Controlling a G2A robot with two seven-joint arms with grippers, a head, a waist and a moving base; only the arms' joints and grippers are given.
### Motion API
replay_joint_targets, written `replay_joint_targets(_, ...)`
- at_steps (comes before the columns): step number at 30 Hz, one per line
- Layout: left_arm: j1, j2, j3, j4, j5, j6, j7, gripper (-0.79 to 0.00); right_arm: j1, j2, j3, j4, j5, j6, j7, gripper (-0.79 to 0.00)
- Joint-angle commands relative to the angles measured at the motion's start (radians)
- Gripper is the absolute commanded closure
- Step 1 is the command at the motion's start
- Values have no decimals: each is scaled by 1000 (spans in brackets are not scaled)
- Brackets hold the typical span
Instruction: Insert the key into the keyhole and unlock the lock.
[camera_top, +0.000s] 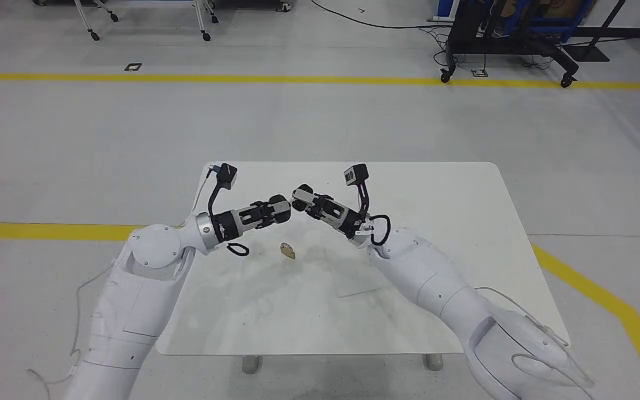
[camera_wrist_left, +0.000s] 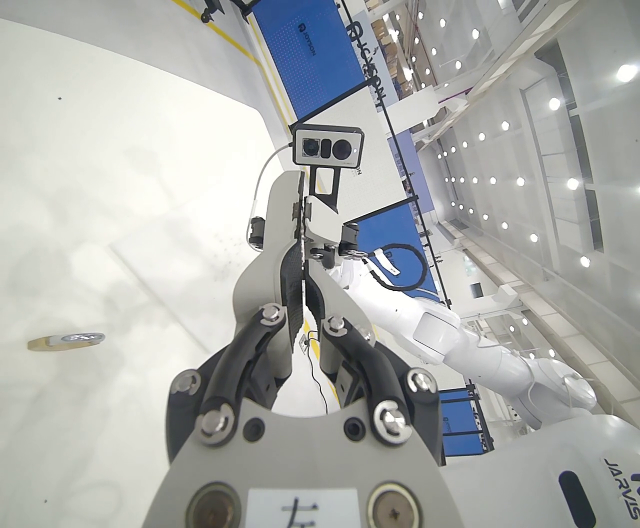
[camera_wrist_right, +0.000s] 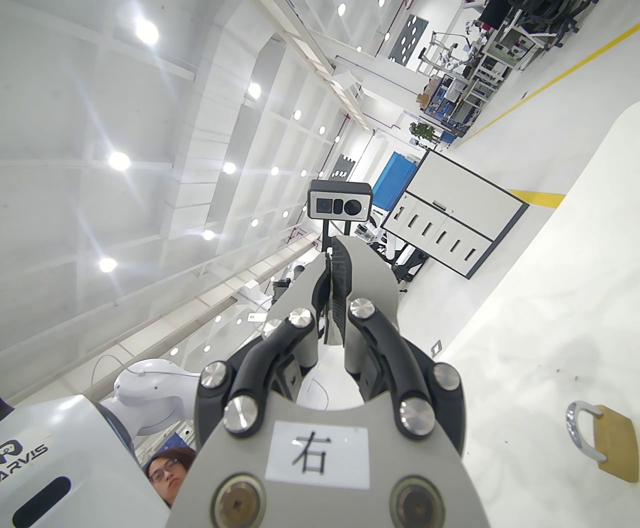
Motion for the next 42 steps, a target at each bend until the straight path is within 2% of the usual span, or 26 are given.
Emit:
replay_joint_targets(1,-1,1,-1,1,1,-2,1,0,-3,-1,9,-2,-5,-2,5,-785)
replay_joint_targets(9,1,9,-31,3,-31,-20,-11,0,-7,-2,19,-6,-6,0,11,-785)
replay_joint_targets(16,-9,15,-40,10,-46,-31,-66,0,-8,-2,19,-8,-11,4,9,-785)
replay_joint_targets(20,-19,22,-30,3,-1,-45,-118,0,47,24,26,14,-232,40,45,-785)
replay_joint_targets(22,-22,24,-24,-4,37,-51,-129,0,61,39,31,11,-356,55,24,-785)
replay_joint_targets(26,-31,29,-1,-15,98,-54,-165,0,41,74,73,-63,-431,79,39,-785)
replay_joint_targets(27,-35,30,3,-15,101,-55,-176,0,34,83,86,-83,-437,88,51,-757)
replay_joint_targets(30,-47,32,18,-10,105,-63,-218,0,9,108,120,-146,-444,120,94,-409)
replay_joint_targets(33,-55,33,26,-2,105,-67,-228,0,-17,126,149,-197,-424,154,146,-357)
replay_joint_targets(37,-60,35,32,1,106,-65,-228,0,-37,137,168,-235,-390,226,216,-351)
replay_joint_targets(42,-67,39,40,3,108,-66,-236,0,-46,140,186,-242,-388,254,210,-323)
